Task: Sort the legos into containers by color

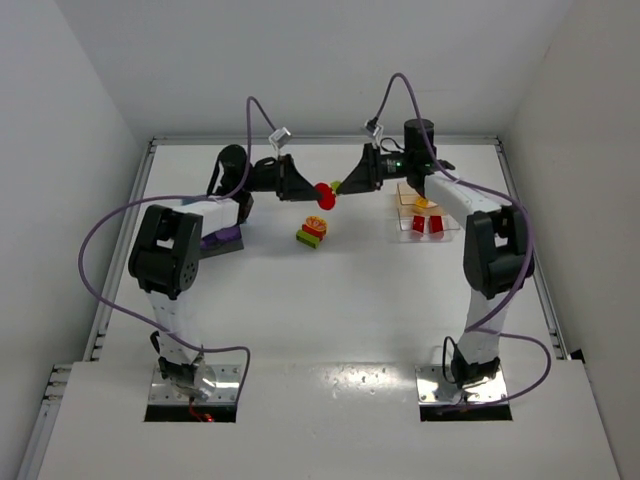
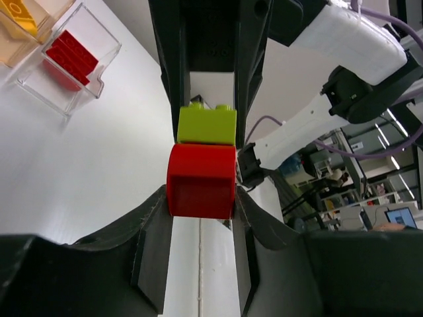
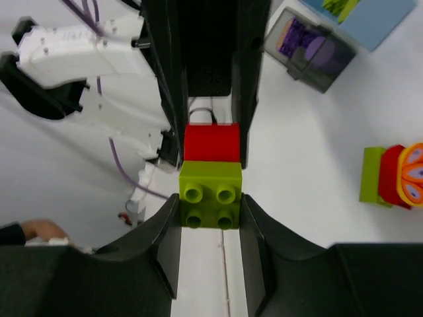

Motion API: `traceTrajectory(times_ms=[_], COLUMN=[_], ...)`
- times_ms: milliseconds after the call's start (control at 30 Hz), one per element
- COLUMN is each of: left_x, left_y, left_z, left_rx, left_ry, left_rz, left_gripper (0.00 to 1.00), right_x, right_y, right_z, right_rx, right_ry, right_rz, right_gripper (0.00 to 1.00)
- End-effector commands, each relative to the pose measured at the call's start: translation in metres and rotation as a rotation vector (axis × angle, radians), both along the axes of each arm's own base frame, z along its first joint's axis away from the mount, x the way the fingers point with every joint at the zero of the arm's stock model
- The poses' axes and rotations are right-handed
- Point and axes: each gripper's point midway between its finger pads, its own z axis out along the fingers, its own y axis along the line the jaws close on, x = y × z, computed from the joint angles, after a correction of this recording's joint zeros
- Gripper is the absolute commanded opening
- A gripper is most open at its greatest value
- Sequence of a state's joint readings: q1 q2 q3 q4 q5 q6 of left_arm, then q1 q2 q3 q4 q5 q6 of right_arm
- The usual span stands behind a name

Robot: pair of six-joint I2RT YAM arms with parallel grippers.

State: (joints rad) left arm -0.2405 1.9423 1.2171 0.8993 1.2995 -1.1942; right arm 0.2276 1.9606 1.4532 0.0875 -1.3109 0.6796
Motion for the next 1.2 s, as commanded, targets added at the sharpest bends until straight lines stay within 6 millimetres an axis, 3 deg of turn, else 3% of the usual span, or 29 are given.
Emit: traceTrajectory(times_ms=[0,133,200,267,333,367,400,433,500,533,600,633,667,767,800,833,900,1067,1167], left_x=[-0.022,-0.022,-0.018,-0.011,0.002,0.003,0.011,0.02,0.031,0.033,0.036,0.038,0.042,0.039,0.039,0.039,0.051,0.068,0.073], left_y=[-0.005,-0.012,-0.024,-0.036,-0.065,-0.074,-0.085,-0.112,-0.144,-0.153,-0.166,-0.178,-0.184,-0.204,-0.208,-0.218,-0.219,-0.222,-0.226], left_z=[-0.005,-0.006,-0.006,-0.018,-0.014,-0.03,-0.034,-0.025,-0.036,-0.041,-0.056,-0.049,-0.064,-0.064,-0.078,-0.071,-0.091,-0.108,-0.107], left_rx=[-0.001,-0.001,0.008,0.047,0.083,0.163,0.204,0.224,0.33,0.356,0.41,0.41,0.44,0.456,0.481,0.462,0.511,0.568,0.557], left_ry=[-0.056,-0.082,-0.105,-0.114,-0.18,-0.11,-0.213,-0.28,-0.341,-0.354,-0.351,-0.371,-0.368,-0.424,-0.408,-0.436,-0.418,-0.412,-0.42], left_rz=[-0.06,-0.024,-0.009,0.0,0.03,0.04,0.056,0.083,0.132,0.142,0.154,0.168,0.171,0.171,0.165,0.159,0.192,0.272,0.277], left_gripper=[0.16,0.16,0.16,0.16,0.16,0.16,0.16,0.16,0.16,0.16,0.16,0.16,0.18,0.22,0.22,0.23,0.26,0.26,0.29], right_x=[0.025,0.036,0.028,0.019,0.01,0.003,-0.001,-0.003,-0.017,-0.015,-0.025,-0.027,-0.03,-0.04,-0.043,-0.045,-0.048,-0.057,-0.061], right_y=[-0.051,-0.124,-0.145,-0.171,-0.192,-0.198,-0.203,-0.211,-0.232,-0.239,-0.247,-0.252,-0.26,-0.271,-0.273,-0.275,-0.278,-0.284,-0.28], right_z=[0.035,0.042,0.048,0.039,0.038,0.032,0.03,0.022,0.027,0.025,0.028,0.031,0.031,0.038,0.039,0.044,0.048,0.049,0.049], right_rx=[0.012,-0.01,-0.028,-0.049,-0.09,-0.118,-0.139,-0.181,-0.254,-0.275,-0.301,-0.31,-0.319,-0.331,-0.329,-0.33,-0.323,-0.293,-0.274], right_ry=[-0.113,-0.126,-0.133,-0.115,-0.13,-0.134,-0.14,-0.135,-0.186,-0.193,-0.201,-0.207,-0.207,-0.228,-0.221,-0.24,-0.238,-0.222,-0.209], right_rz=[-0.149,-0.327,-0.384,-0.443,-0.525,-0.541,-0.567,-0.614,-0.7,-0.727,-0.778,-0.8,-0.832,-0.885,-0.897,-0.908,-0.931,-0.961,-0.949], right_gripper=[0.03,0.03,0.03,0.03,0.03,0.03,0.03,0.03,0.03,0.03,0.03,0.03,0.03,0.03,0.03,0.03,0.03,0.03,0.03])
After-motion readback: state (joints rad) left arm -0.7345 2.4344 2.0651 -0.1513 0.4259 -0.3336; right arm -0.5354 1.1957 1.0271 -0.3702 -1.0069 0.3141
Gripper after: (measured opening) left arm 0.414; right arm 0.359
